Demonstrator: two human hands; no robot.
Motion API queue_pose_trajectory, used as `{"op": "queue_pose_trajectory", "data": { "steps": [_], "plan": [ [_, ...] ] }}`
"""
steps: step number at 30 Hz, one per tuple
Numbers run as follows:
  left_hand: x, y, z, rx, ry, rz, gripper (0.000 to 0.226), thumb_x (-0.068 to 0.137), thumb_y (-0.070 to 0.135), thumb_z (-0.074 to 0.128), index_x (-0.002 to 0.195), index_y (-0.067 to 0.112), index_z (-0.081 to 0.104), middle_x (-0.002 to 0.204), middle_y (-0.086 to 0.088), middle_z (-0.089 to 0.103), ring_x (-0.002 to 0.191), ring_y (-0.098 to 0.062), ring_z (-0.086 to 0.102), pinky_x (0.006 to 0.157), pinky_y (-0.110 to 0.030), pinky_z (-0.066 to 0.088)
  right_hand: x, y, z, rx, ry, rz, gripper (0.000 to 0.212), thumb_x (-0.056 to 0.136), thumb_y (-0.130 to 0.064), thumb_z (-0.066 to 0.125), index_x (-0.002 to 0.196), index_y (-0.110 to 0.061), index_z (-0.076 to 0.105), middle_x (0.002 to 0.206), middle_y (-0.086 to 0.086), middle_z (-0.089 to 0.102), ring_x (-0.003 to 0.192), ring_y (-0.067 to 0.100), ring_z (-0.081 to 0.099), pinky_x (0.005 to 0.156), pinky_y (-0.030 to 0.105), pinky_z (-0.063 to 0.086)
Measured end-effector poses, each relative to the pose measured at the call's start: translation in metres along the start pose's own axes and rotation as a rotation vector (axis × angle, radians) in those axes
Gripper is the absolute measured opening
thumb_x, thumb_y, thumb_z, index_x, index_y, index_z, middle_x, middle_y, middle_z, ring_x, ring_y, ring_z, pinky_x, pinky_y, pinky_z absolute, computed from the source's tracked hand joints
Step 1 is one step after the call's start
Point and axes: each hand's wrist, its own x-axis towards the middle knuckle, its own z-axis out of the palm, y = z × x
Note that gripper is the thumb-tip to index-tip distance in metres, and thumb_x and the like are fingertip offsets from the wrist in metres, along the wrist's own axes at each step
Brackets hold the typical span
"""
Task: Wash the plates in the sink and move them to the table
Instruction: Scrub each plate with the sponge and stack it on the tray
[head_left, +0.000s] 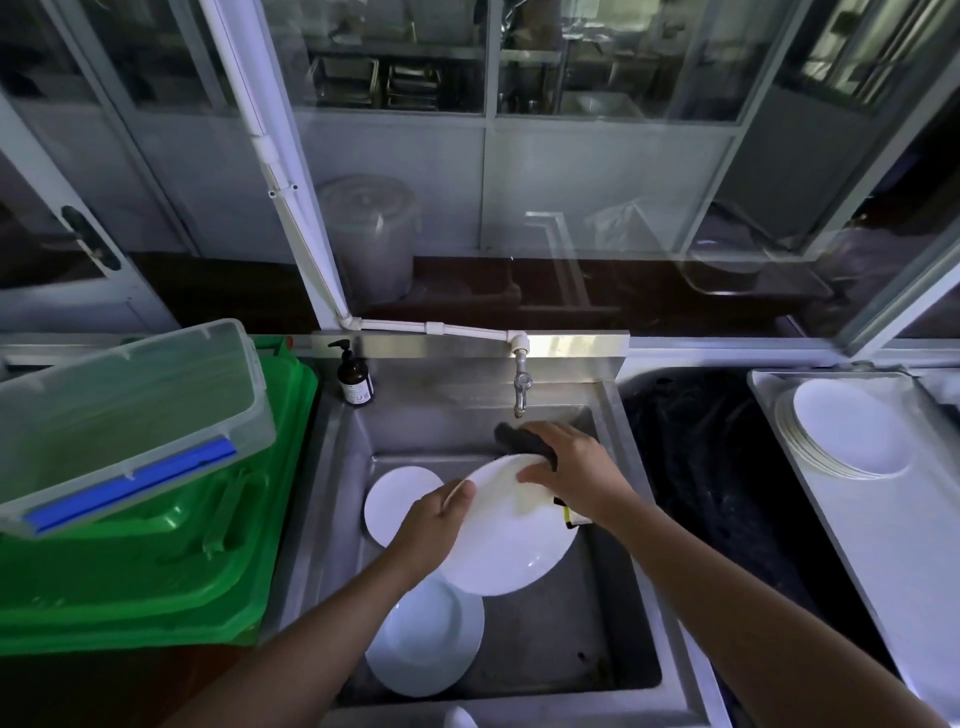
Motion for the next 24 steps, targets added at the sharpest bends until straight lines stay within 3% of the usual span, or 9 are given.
{"op": "queue_pose_trajectory", "data": {
  "steps": [3,6,9,12,17,20,22,24],
  "plan": [
    [-0.001,-0.003,0.009,-0.215,0.047,-0.177,0.050,0.098,0.066,0.046,0.104,0.025,0.074,0.101,0.003,0.077,0.100,-0.022,0.070,0.084,-0.035,0.053,-0.003,0.002,0.009,0.141,0.188,0.051,0.052,0.088,-0.034,0.076,0.137,-0.028,0.058,0.125,-0.006,0.064,0.110,0.014,0.059,0.097,0.032,0.048],
    [-0.001,0.003,0.017,-0.356,0.058,-0.314,0.059,0.095,0.072,0.044,0.109,0.023,0.074,0.101,0.000,0.079,0.097,-0.025,0.074,0.088,-0.041,0.058,-0.016,-0.003,0.032,0.122,0.306,-0.020,0.047,0.095,-0.030,0.064,0.141,-0.023,0.058,0.137,0.000,0.060,0.127,0.021,0.052,0.111,0.035,0.040],
    [0.002,0.015,0.023,-0.558,0.066,-0.404,0.052,0.103,0.060,0.043,0.109,0.018,0.072,0.098,-0.003,0.080,0.092,-0.024,0.075,0.078,-0.035,0.060,-0.023,-0.001,0.070,-0.048,0.314,-0.143,0.047,0.096,-0.036,0.057,0.142,-0.025,0.057,0.150,0.006,0.051,0.141,0.032,0.043,0.116,0.044,0.034],
    [0.006,0.019,0.026,-0.630,0.115,-0.426,0.052,0.103,0.058,0.045,0.105,0.013,0.072,0.097,-0.009,0.079,0.088,-0.026,0.075,0.069,-0.032,0.058,-0.024,-0.009,0.099,-0.080,0.307,-0.145,0.046,0.101,-0.036,0.049,0.146,-0.026,0.052,0.154,0.008,0.048,0.143,0.034,0.041,0.116,0.048,0.036],
    [0.020,0.019,0.014,-0.862,0.151,-0.376,0.060,0.103,0.056,0.045,0.114,0.001,0.069,0.111,-0.018,0.076,0.098,-0.029,0.075,0.091,-0.040,0.059,-0.048,-0.025,0.121,-0.067,0.254,-0.281,0.043,0.108,-0.042,0.042,0.145,-0.025,0.054,0.153,0.002,0.049,0.144,0.030,0.041,0.114,0.049,0.039],
    [0.027,0.014,0.005,-0.907,0.177,-0.387,0.070,0.097,0.068,0.048,0.123,0.006,0.067,0.115,-0.016,0.075,0.104,-0.033,0.073,0.093,-0.047,0.058,-0.072,-0.015,0.116,-0.120,0.217,-0.339,0.040,0.106,-0.043,0.048,0.144,-0.032,0.054,0.155,-0.005,0.046,0.145,0.026,0.040,0.110,0.042,0.043],
    [0.031,0.007,0.007,-0.851,0.167,-0.410,0.071,0.094,0.073,0.046,0.127,0.013,0.066,0.119,-0.012,0.074,0.106,-0.033,0.072,0.096,-0.051,0.057,-0.084,0.002,0.109,-0.165,0.207,-0.289,0.039,0.106,-0.042,0.049,0.143,-0.033,0.055,0.154,-0.006,0.047,0.145,0.024,0.041,0.108,0.043,0.045],
    [0.026,0.011,0.015,-0.748,0.150,-0.431,0.061,0.098,0.069,0.044,0.122,0.017,0.066,0.116,-0.007,0.075,0.104,-0.030,0.072,0.092,-0.047,0.058,-0.090,0.020,0.096,-0.207,0.248,-0.146,0.039,0.106,-0.042,0.047,0.142,-0.033,0.056,0.152,-0.004,0.050,0.143,0.026,0.043,0.107,0.045,0.046]
  ]
}}
